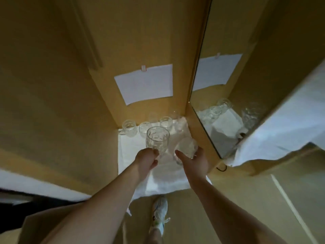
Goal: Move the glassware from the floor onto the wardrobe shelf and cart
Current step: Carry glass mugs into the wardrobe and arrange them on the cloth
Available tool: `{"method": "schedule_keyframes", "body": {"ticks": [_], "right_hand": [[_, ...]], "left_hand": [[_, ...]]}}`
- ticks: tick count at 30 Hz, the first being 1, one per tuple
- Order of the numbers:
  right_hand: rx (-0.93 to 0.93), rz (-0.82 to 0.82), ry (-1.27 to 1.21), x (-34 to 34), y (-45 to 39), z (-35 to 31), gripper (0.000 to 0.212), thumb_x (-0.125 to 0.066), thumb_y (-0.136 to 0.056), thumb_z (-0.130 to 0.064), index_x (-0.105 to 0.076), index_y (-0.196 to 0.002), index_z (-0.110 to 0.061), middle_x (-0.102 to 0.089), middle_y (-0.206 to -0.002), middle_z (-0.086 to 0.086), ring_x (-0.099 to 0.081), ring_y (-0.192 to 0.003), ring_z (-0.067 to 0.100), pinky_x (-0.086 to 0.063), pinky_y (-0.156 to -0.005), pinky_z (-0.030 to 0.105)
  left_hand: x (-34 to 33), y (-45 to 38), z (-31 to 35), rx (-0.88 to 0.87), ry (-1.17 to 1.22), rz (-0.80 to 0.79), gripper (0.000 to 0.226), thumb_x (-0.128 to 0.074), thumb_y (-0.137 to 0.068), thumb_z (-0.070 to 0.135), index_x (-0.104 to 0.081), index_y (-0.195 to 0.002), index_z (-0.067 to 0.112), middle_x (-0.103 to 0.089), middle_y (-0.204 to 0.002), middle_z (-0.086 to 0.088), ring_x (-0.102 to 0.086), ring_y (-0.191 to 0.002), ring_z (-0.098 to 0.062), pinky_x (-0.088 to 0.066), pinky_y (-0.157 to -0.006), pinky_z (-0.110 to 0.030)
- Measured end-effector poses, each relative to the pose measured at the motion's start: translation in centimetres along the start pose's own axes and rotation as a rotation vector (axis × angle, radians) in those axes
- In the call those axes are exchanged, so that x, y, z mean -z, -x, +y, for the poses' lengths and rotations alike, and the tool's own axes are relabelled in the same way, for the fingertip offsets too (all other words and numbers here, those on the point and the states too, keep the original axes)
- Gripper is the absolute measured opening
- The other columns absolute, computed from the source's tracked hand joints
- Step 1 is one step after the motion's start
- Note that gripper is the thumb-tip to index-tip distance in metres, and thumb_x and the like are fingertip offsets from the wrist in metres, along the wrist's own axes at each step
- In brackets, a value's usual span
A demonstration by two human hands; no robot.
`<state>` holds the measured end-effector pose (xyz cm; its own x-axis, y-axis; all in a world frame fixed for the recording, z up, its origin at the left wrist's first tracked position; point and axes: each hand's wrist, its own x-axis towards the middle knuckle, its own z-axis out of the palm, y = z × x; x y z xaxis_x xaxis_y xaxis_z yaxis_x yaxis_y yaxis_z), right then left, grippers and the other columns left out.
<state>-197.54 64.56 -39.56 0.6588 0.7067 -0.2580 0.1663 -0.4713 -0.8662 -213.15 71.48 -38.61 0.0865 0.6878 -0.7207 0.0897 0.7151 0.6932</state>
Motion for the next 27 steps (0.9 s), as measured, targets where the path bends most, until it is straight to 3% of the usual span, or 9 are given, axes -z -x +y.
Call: {"method": "schedule_keyframes", "body": {"ticks": [3,6,11,13,18,24,27], "right_hand": [[0.104,-0.045,-0.091,4.5,4.3,-1.9,0.058,-0.087,-0.066,-0.047,-0.061,-0.11,-0.022,-0.068,-0.103,-0.006,-0.065,-0.095,0.011,-0.047,-0.075,0.022],[0.154,-0.092,-0.193,9.1,8.1,-4.1,0.052,-0.083,-0.076,-0.04,-0.053,-0.115,-0.023,-0.06,-0.11,-0.007,-0.057,-0.102,0.012,-0.044,-0.088,0.026],[0.197,-0.037,-0.227,16.0,11.8,-5.2,0.053,-0.081,-0.073,-0.053,-0.057,-0.11,-0.023,-0.063,-0.107,-0.005,-0.061,-0.103,0.019,-0.05,-0.09,0.038],[0.191,0.007,-0.256,18.8,12.5,-5.7,0.062,-0.081,-0.074,-0.054,-0.056,-0.12,-0.021,-0.061,-0.114,-0.004,-0.059,-0.108,0.019,-0.049,-0.095,0.038],[0.19,0.125,-0.326,26.2,12.4,-6.9,0.073,-0.081,-0.073,-0.057,-0.052,-0.131,-0.023,-0.059,-0.121,-0.002,-0.057,-0.108,0.019,-0.047,-0.093,0.036],[0.197,0.293,-0.302,34.9,11.7,-6.7,0.079,-0.082,-0.068,-0.062,-0.051,-0.132,-0.025,-0.06,-0.121,-0.004,-0.059,-0.109,0.02,-0.052,-0.096,0.043],[0.198,0.347,-0.269,38.1,11.4,-6.0,0.085,-0.081,-0.066,-0.065,-0.051,-0.133,-0.024,-0.061,-0.121,-0.001,-0.061,-0.107,0.02,-0.054,-0.095,0.046]], "left_hand": [[-0.1,6.7,-0.1,-0.069,0.052,-0.035,0.015,-0.05,-0.093,0.0,-0.062,-0.096,0.009,-0.056,-0.089,-0.007,-0.054,-0.076,-0.018,-0.052,-0.091,-0.034],[-0.6,12.8,0.1,-0.151,0.056,-0.046,0.014,-0.049,-0.098,0.005,-0.063,-0.095,0.008,-0.048,-0.075,-0.005,-0.043,-0.06,-0.016,-0.054,-0.087,-0.036],[-2.8,20.4,0.8,-0.257,0.04,-0.058,0.009,-0.056,-0.101,0.012,-0.065,-0.099,0.011,-0.054,-0.084,-0.008,-0.054,-0.075,-0.02,-0.059,-0.075,-0.034],[-4.2,22.8,1.5,-0.268,0.023,-0.086,0.011,-0.055,-0.101,0.011,-0.063,-0.096,0.007,-0.05,-0.082,-0.009,-0.054,-0.075,-0.023,-0.06,-0.073,-0.036],[-9.1,26.6,3.7,-0.282,-0.052,-0.211,0.019,-0.055,-0.095,0.017,-0.059,-0.079,0.007,-0.052,-0.083,-0.013,-0.064,-0.072,-0.03,-0.056,-0.096,-0.049],[-16.5,28.5,5.1,-0.312,-0.103,-0.34,0.028,-0.056,-0.096,0.027,-0.055,-0.074,0.01,-0.054,-0.077,-0.014,-0.064,-0.093,-0.037,-0.056,-0.095,-0.049],[-20.0,29.1,4.4,-0.297,-0.108,-0.41,0.024,-0.057,-0.095,0.029,-0.056,-0.08,0.01,-0.063,-0.09,-0.021,-0.067,-0.094,-0.038,-0.056,-0.096,-0.05]]}}
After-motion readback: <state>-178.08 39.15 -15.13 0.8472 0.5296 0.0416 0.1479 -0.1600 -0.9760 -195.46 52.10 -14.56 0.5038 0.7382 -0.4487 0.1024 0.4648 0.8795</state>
